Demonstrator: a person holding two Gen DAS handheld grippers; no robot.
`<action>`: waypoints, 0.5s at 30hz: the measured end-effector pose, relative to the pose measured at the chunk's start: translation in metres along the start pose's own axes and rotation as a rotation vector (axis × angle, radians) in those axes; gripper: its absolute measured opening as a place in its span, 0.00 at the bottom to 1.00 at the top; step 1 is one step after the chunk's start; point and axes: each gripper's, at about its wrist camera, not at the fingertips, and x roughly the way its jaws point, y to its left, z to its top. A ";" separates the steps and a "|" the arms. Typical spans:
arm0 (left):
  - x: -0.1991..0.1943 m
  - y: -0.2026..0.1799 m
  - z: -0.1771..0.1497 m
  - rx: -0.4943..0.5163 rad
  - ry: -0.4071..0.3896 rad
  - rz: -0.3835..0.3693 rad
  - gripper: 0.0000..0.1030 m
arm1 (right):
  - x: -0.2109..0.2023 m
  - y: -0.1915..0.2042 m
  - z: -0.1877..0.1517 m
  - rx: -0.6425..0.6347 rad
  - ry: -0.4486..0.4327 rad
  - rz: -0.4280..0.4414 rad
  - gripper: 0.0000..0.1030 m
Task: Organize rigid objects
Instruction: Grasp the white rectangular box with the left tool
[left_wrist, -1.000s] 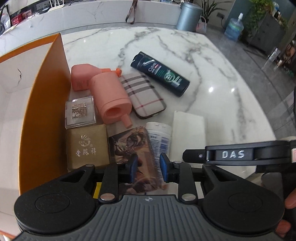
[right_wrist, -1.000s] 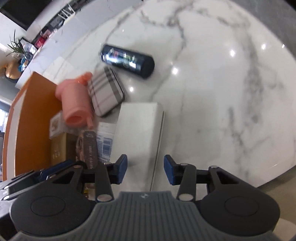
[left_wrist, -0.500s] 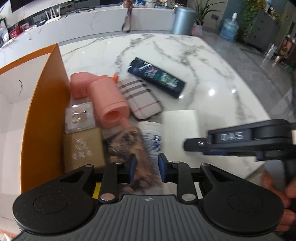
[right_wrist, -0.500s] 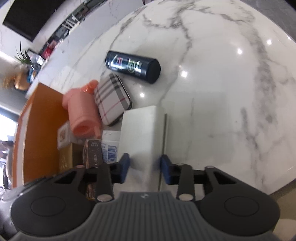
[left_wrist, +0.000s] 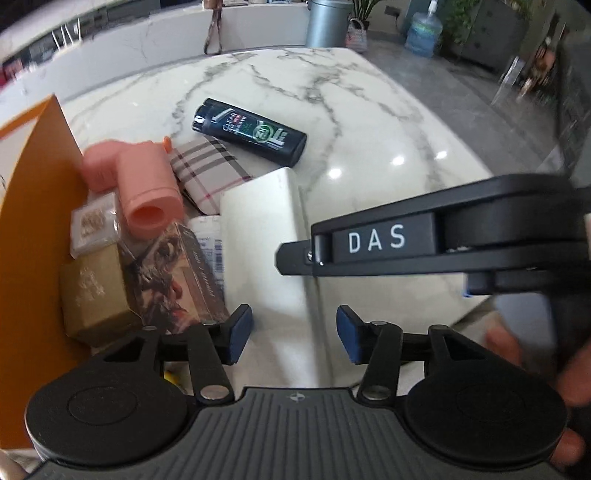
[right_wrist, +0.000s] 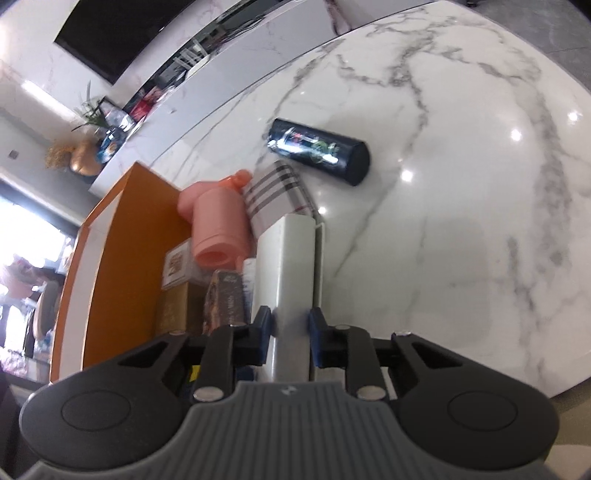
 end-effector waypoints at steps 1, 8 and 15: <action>0.002 0.000 0.000 0.003 0.003 0.017 0.53 | 0.000 0.000 0.000 -0.002 0.001 -0.002 0.21; -0.004 0.016 -0.002 -0.080 0.016 -0.056 0.37 | -0.017 -0.014 -0.004 0.095 -0.100 0.009 0.20; -0.015 0.030 0.000 -0.133 -0.008 -0.060 0.28 | 0.000 -0.014 0.000 0.125 -0.012 -0.164 0.15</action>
